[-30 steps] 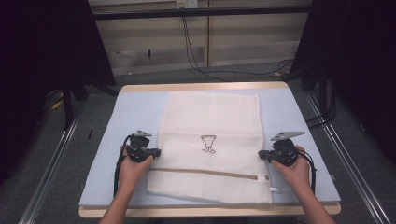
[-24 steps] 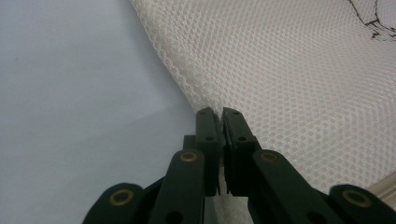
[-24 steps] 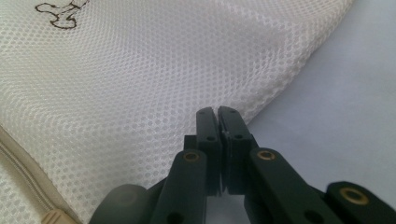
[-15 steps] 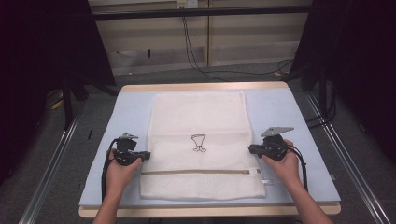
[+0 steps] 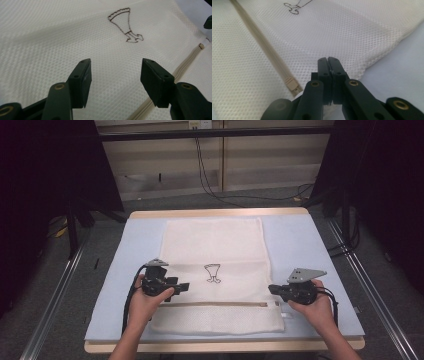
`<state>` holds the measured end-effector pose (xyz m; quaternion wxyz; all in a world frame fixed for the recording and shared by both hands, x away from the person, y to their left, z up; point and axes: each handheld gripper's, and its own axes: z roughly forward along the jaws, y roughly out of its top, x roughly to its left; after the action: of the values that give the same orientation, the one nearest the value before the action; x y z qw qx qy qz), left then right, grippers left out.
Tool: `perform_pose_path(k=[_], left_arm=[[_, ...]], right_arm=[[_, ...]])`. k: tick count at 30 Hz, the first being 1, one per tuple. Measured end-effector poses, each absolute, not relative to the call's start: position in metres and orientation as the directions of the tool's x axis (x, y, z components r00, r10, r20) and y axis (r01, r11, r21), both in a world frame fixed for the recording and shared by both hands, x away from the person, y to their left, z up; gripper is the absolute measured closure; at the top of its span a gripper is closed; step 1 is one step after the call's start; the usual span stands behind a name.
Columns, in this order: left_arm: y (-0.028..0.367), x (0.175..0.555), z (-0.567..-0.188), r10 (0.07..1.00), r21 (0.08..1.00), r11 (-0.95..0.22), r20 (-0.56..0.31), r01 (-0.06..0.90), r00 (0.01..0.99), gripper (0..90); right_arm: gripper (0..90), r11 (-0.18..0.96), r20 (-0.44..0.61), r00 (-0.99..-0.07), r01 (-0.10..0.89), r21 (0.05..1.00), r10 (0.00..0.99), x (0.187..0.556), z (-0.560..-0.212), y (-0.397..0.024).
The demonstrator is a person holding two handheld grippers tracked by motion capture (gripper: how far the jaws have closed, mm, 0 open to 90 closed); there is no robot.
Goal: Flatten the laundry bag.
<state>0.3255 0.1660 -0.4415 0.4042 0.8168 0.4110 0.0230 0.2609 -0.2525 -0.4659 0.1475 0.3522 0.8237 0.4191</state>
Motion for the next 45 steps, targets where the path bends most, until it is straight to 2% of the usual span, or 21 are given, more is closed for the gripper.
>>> perform_pose_path(k=[6,9,13,15,22,29,37,45], left_arm=[[0.136,0.326,-0.439,0.655,0.669,-0.350,-0.326,0.655,0.682,38.6],[0.123,0.325,-0.440,0.639,0.668,-0.346,-0.347,0.659,0.687,39.5],[0.103,0.323,-0.440,0.613,0.661,-0.357,-0.367,0.660,0.700,43.2],[0.093,0.321,-0.440,0.604,0.647,-0.368,-0.379,0.668,0.701,47.8],[0.064,0.318,-0.441,0.586,0.604,-0.374,-0.434,0.704,0.684,60.5],[0.038,0.312,-0.447,0.569,0.583,-0.391,-0.455,0.712,0.685,64.3],[0.009,0.307,-0.453,0.537,0.546,-0.465,-0.452,0.697,0.712,68.2],[-0.014,0.305,-0.462,0.524,0.501,-0.474,-0.501,0.725,0.689,70.7]], right_arm=[[88.9,0.410,0.045,-0.722,0.442,0.798,0.691,0.247,-0.472,-0.255],[88.3,0.386,0.052,-0.693,0.460,0.800,0.719,0.243,-0.473,-0.260],[89.5,0.404,0.011,-0.664,0.468,0.786,0.748,0.241,-0.475,-0.266],[90.0,0.386,0.027,-0.654,0.480,0.788,0.756,0.242,-0.476,-0.269],[90.0,0.389,0.023,-0.673,0.455,0.801,0.739,0.239,-0.470,-0.265],[90.0,0.408,0.023,-0.692,0.453,0.793,0.722,0.238,-0.474,-0.261],[90.0,0.439,0.020,-0.721,0.442,0.782,0.692,0.237,-0.475,-0.255],[90.0,0.465,0.014,-0.731,0.449,0.763,0.682,0.236,-0.479,-0.251]])
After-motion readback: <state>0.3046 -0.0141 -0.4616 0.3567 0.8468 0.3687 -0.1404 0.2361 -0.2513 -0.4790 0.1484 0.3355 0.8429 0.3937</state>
